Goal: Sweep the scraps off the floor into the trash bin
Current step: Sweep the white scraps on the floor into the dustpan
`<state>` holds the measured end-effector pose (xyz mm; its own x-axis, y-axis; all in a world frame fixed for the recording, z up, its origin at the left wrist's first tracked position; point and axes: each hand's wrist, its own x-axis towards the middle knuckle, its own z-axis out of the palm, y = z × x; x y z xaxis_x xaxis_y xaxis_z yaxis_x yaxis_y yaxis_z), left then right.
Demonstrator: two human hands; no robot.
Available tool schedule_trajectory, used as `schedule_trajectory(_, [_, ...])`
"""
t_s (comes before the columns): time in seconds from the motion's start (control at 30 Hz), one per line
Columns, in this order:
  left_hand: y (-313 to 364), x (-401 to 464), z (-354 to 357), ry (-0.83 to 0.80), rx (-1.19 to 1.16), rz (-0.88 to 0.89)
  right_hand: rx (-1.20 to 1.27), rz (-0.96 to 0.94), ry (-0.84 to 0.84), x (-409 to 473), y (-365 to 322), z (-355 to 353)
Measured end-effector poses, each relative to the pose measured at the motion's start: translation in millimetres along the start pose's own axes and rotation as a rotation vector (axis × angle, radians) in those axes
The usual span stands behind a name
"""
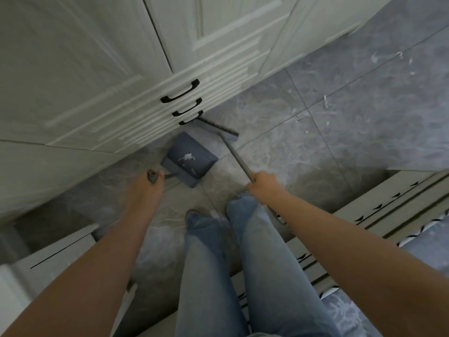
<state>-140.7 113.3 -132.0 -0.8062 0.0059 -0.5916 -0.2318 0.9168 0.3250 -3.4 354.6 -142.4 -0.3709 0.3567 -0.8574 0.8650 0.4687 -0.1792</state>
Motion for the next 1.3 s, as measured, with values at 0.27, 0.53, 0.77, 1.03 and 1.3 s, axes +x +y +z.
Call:
schedule_trajectory(0.27, [49.2,20.4,26.5,0.041,-0.07,0.046,0.033,0.042,-0.012,42.8,8.3,-26.6])
schedule_trajectory(0.53, [81.8,17.5,31.3,-0.042,0.008,0.138,0.455,0.166,-0.106,-15.6,57.8,-9.5])
schedule_trajectory(0.77, [157.1,22.7,47.1,-0.149,0.128,0.394,0.553,0.296,0.112,-20.9,144.5,-48.8])
schedule_trajectory(1.03, [265.7,20.6,102.5,-0.143,0.279,0.606,0.974,0.506,0.309,30.7,246.2,-113.6])
schedule_trajectory(1.3, [345.3,24.0,158.2,-0.136,0.405,0.68,0.804,0.525,0.322,87.7,281.8,-189.9])
